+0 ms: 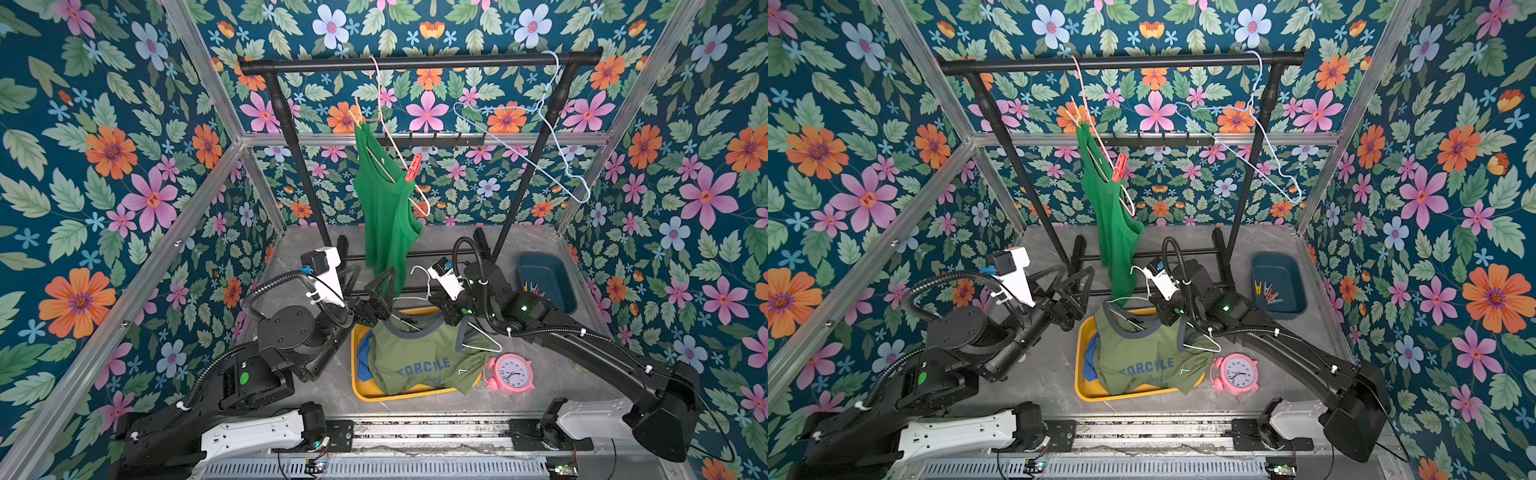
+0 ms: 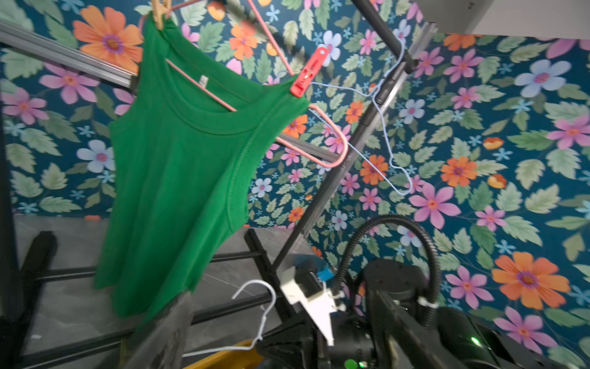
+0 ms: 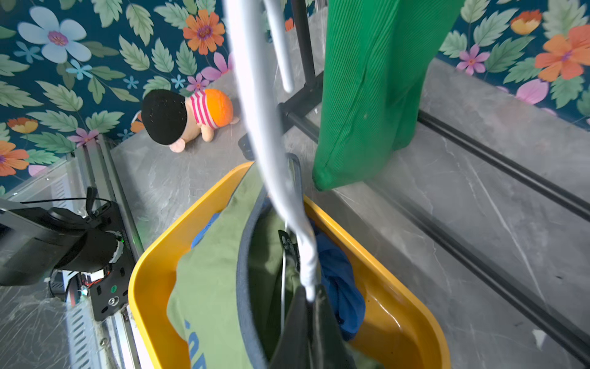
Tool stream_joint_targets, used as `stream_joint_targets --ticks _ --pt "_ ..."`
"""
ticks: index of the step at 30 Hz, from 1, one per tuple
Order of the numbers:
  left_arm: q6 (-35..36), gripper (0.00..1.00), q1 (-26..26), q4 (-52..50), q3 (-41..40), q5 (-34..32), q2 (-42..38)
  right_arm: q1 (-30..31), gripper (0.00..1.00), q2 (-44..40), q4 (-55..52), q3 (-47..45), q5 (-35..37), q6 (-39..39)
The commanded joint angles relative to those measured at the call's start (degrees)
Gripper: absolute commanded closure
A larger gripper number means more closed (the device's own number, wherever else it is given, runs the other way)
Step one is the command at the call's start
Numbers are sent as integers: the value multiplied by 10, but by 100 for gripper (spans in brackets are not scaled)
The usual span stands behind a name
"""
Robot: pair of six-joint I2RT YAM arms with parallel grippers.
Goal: Remove the clothespins securing tank tops to the hanger
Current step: Pick up the hanger from the basket.
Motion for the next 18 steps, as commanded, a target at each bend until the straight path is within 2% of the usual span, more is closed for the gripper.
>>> stream_joint_targets --ticks 1,5,11,18 --pt "-33 9 1 -26 -5 -62 2 0 100 -22 30 -11 5 -3" --pt "-88 9 0 -49 -32 -118 -3 -1 100 -62 45 -27 3 4" --pt "-161 5 0 -89 -72 -162 1 -1 100 -105 34 -13 -27 8" --pt "-203 1 0 -79 -128 -165 -6 -1 100 -154 -4 7 -63 1"
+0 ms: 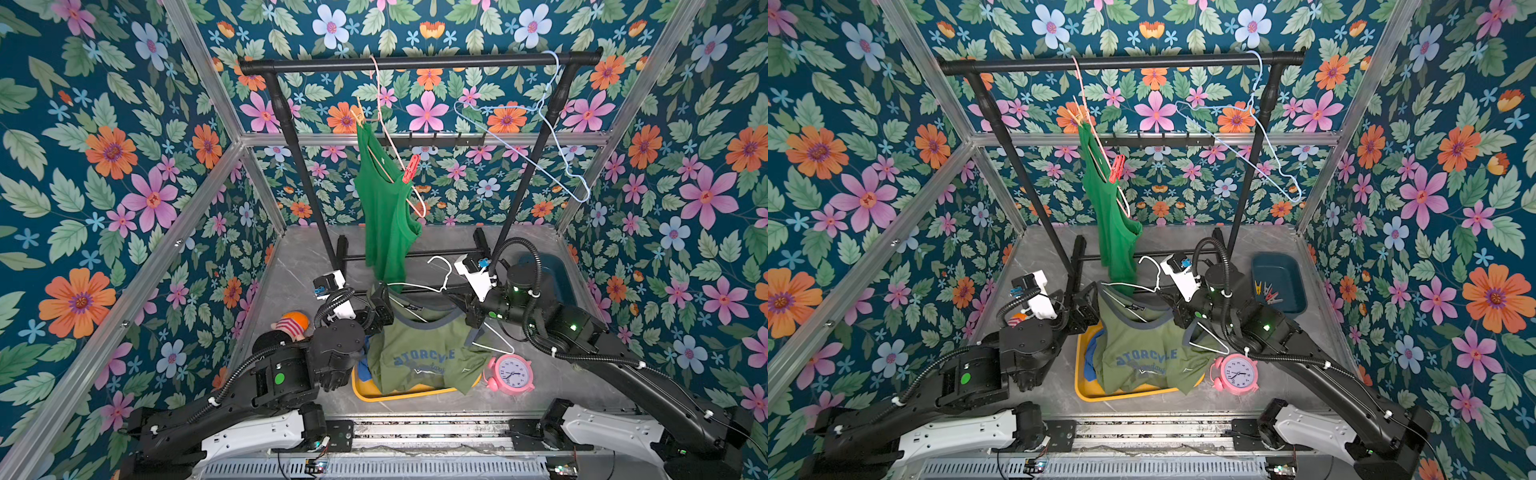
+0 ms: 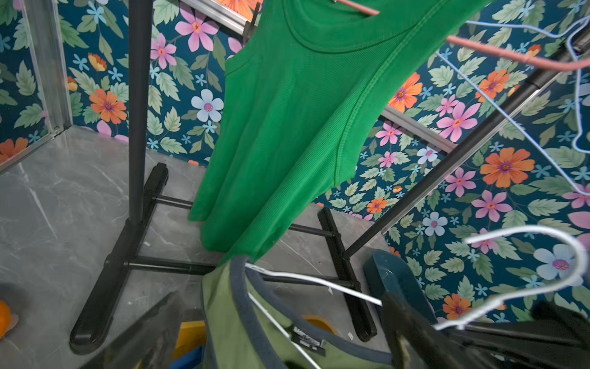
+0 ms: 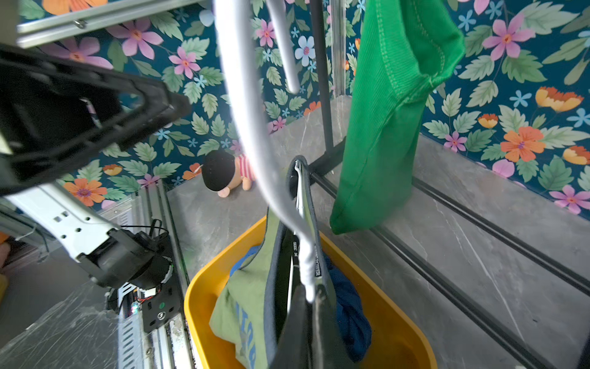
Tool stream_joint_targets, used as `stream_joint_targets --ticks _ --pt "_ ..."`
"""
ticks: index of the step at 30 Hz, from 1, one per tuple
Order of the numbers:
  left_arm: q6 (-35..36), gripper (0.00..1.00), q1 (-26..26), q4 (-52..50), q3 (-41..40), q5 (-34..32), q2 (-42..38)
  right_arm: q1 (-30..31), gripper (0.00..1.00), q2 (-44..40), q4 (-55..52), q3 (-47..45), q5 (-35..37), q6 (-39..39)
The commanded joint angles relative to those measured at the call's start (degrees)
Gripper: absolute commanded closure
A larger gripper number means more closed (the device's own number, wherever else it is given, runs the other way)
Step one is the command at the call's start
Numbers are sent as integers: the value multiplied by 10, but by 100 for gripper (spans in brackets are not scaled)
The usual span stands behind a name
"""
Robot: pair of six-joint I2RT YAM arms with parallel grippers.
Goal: Remove the clothespins securing tank tops to the hanger
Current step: Pick up the hanger from the basket, then remove the tank top from the hanger.
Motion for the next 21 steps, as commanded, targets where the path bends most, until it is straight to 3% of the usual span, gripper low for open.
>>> stream_joint_targets --ticks 1,15,21 --pt "-38 1 0 -3 -9 -20 0 0 100 -24 -6 4 -25 -3" --pt "-81 1 0 25 -59 -36 11 0 100 -90 -33 17 -75 -8" --pt "-151 2 1 -26 -54 -61 26 1 100 -109 -24 10 -85 -6"
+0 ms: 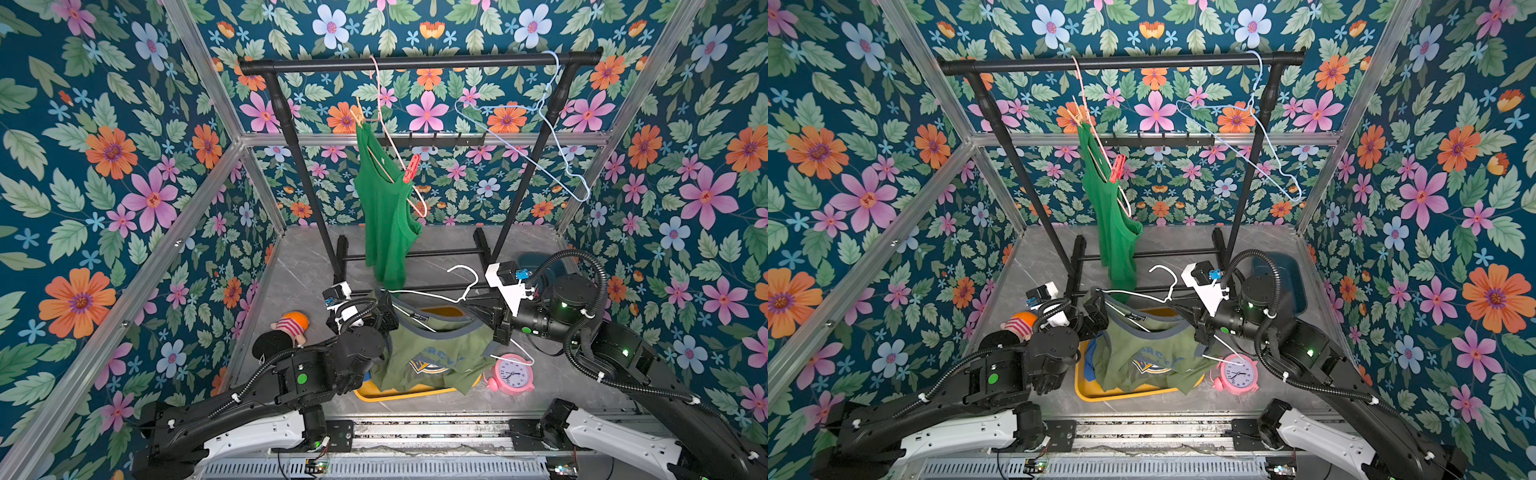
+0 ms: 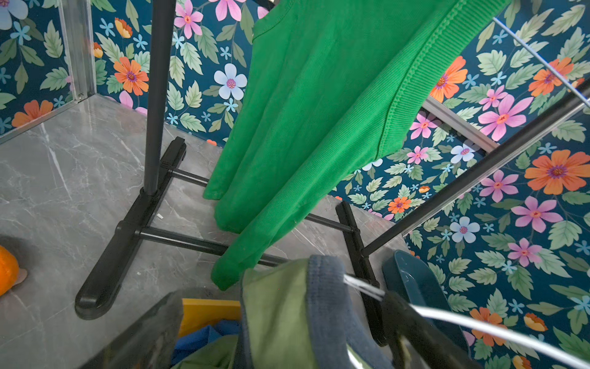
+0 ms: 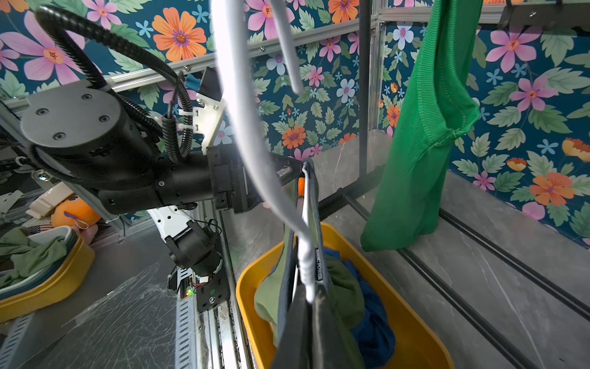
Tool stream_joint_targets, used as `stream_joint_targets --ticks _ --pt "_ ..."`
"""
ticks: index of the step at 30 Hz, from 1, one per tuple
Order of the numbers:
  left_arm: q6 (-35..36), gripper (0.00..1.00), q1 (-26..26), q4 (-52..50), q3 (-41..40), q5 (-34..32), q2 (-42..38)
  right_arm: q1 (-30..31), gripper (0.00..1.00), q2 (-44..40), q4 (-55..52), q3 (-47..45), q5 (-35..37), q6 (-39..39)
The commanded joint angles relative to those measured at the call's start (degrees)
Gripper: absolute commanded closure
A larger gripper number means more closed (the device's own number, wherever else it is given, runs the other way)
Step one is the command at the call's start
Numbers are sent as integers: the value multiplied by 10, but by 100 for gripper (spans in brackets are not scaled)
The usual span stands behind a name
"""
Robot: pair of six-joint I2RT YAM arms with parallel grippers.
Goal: Remove the clothespins securing tank tops to the hanger
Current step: Remove the tank top from the hanger.
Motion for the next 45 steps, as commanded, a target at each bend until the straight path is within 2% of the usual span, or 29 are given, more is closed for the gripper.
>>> stream_joint_targets --ticks 1,4,10,15,18,19,23,27,30,34,37,40,45 --pt "-74 3 0 -45 4 -36 4 0 100 -11 20 -1 -10 -5" --pt "-114 5 0 -77 4 -47 2 0 100 -15 14 3 -9 -8" --pt "-122 11 0 -92 5 -51 -3 0 100 -14 5 14 -25 -9" --pt "-204 16 0 -186 17 -54 -5 0 100 -16 12 12 -19 -11" --pt "-213 16 0 -193 7 -52 -23 1 100 -14 28 7 -14 -9" --pt "-205 14 0 -188 6 -50 -31 0 100 -12 34 5 -12 -7" --pt "-98 14 0 -150 28 -27 -84 0 100 17 58 8 -12 -5" --pt "44 16 0 -74 59 56 -124 0 100 67 92 23 -20 -6" --pt "113 16 0 -71 112 101 -102 -1 100 111 124 38 -32 0" --pt "154 15 0 -91 173 99 -69 -13 100 189 177 68 -73 25" --pt "173 14 0 -63 174 94 -69 -32 100 255 227 88 -117 64" --pt "207 12 0 -27 165 103 -69 -49 100 302 232 118 -138 77" --pt "220 11 0 -41 177 101 -52 -61 100 304 182 158 -146 64"
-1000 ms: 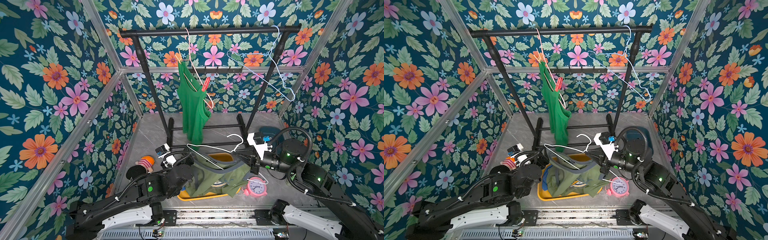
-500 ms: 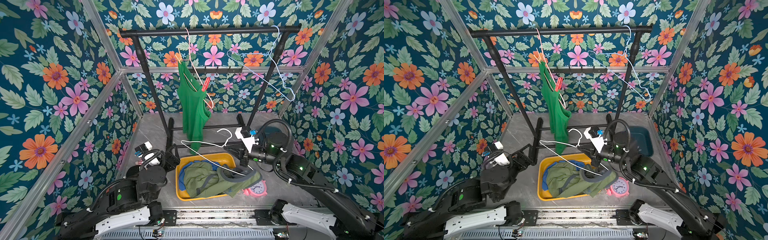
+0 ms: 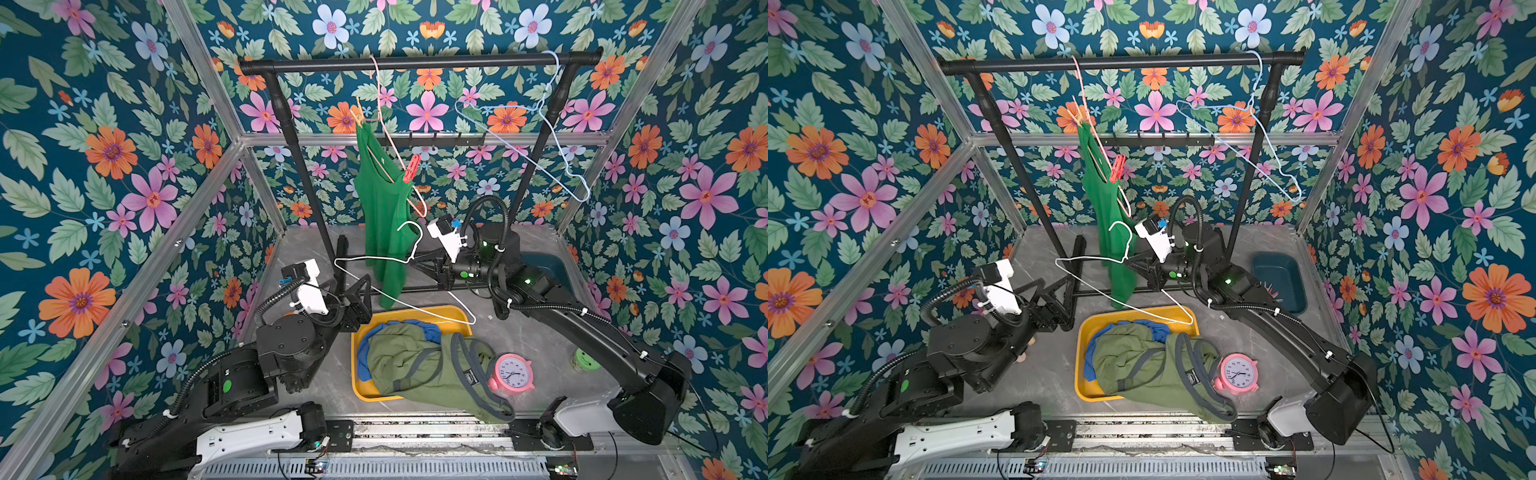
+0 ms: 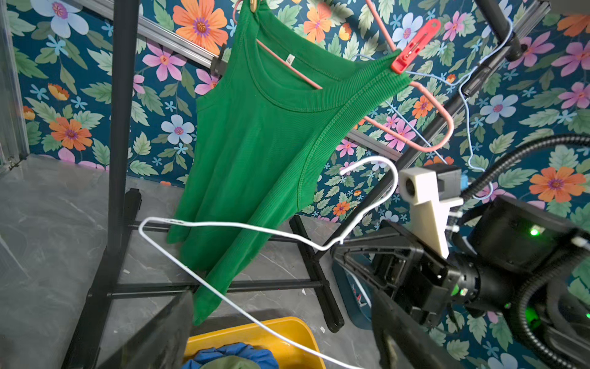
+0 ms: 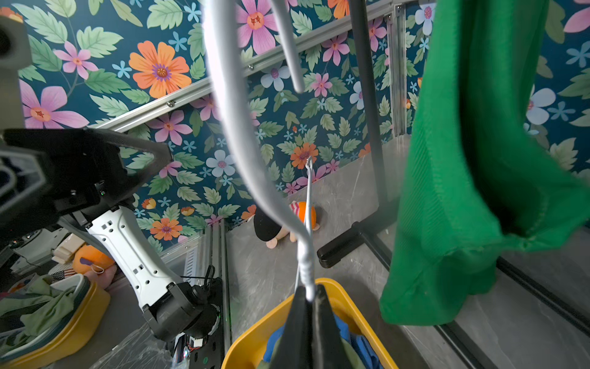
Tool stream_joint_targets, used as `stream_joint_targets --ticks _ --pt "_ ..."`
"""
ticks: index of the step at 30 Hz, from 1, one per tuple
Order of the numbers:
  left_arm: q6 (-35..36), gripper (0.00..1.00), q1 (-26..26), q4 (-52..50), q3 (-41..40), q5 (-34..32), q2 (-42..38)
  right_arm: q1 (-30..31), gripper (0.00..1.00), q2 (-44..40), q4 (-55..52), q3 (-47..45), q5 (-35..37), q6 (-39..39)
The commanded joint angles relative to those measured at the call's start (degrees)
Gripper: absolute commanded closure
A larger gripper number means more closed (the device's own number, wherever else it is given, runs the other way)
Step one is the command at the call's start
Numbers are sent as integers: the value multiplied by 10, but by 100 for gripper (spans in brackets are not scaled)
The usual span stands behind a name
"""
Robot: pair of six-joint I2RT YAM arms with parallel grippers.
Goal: Remove the clothespins securing tank tops to the hanger
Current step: Remove the tank top from the hanger.
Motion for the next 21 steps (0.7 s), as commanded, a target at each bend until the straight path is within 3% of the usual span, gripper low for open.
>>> stream_joint_targets --ticks 1,6,16,21 --pt "26 11 0 12 3 0 0 -5 100 -20 -2 11 -12 -3" --pt "39 9 1 41 -7 7 -19 -20 100 -65 -81 10 43 -31" --pt "74 9 0 32 46 36 6 -25 100 -98 -351 100 265 -79" --pt "80 9 0 28 59 57 21 -28 100 -98 -415 136 361 -79"
